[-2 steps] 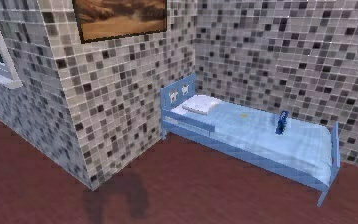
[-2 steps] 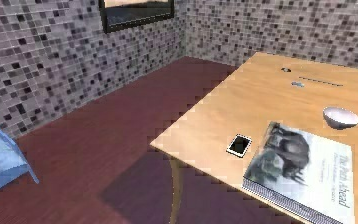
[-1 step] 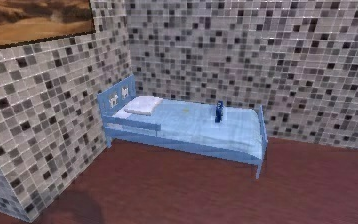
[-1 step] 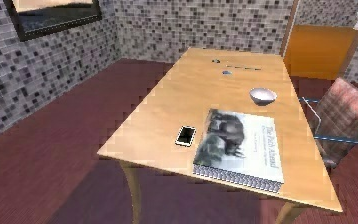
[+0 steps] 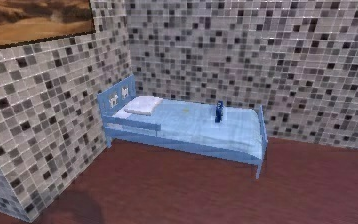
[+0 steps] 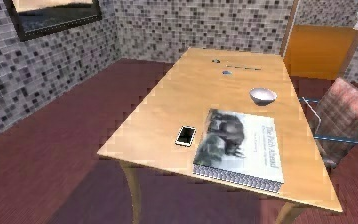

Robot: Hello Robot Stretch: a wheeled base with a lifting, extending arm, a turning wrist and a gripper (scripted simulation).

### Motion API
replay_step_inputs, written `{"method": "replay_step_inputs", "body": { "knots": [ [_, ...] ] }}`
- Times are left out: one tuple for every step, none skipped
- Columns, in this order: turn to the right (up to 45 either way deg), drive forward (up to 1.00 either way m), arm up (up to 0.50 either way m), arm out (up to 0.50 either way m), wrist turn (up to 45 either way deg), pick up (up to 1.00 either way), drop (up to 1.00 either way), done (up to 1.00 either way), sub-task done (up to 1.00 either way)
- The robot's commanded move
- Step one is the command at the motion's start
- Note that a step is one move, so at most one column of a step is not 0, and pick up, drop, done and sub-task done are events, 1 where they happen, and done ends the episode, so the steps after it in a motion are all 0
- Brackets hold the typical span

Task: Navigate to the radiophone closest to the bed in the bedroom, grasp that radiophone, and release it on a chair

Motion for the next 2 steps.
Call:
{"method": "replay_step_inputs", "body": {
  "knots": [
    [0.0,0.0,0.36,0.0,0.0,0.0,0.0,0.0,0.0],
    [0.0,0.0,0.0,0.44,0.0,0.0,0.0,0.0,0.0]
  ]
}}
